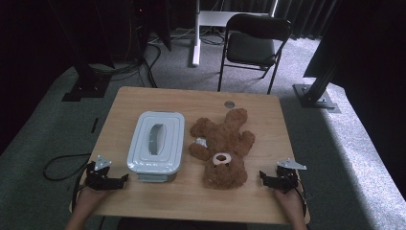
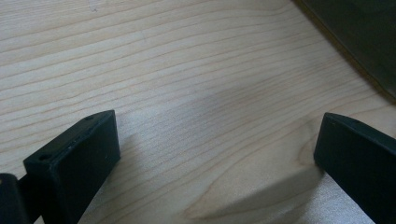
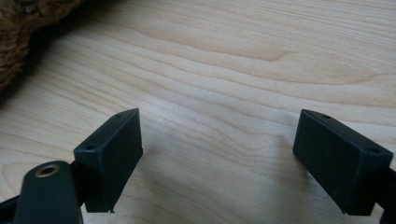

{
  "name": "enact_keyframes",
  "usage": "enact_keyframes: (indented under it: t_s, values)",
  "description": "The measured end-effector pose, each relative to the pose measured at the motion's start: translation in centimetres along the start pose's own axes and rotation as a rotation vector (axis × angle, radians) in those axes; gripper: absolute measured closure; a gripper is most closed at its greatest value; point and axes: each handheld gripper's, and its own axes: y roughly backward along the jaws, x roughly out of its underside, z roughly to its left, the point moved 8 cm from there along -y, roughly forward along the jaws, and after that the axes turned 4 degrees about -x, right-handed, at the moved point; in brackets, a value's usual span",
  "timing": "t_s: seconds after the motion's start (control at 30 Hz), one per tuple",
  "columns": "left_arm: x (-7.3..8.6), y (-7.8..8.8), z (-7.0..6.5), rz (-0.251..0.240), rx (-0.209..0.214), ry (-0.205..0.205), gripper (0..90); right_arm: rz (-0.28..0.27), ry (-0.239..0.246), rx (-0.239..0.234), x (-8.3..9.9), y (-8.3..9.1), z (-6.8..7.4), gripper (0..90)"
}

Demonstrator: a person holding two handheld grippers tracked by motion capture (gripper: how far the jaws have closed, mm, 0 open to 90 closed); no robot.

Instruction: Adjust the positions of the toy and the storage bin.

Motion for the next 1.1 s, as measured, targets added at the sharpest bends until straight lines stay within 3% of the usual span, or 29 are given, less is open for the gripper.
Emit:
enact_keyframes:
  t_s: [0.23,0.43,0.57,0.67,0.87,1.1]
  values:
    - [0.0,0.0,-0.3,-0.003,0.019,-0.021,1.5,0.009,0.015,-0.006,0.0,-0.1,0.1,13.0]
    - [0.0,0.0,-0.3,-0.002,0.017,-0.018,1.5,0.033,-0.013,-0.019,-0.6,-0.2,-0.3,12.5]
    - [0.0,0.0,-0.3,-0.002,0.016,-0.017,1.5,-0.001,-0.068,-0.069,-1.5,-0.2,-0.4,12.6]
    - [0.0,0.0,-0.3,-0.001,0.016,-0.017,1.5,-0.003,-0.069,-0.065,-2.0,-0.3,-0.7,12.6]
    - [0.0,0.0,-0.2,0.000,0.014,-0.014,1.5,-0.039,-0.077,-0.075,-4.2,0.1,-0.9,12.6]
    - [0.0,0.0,-0.3,-0.001,0.013,-0.011,1.5,-0.064,-0.052,-0.068,-7.2,0.2,-0.7,12.6]
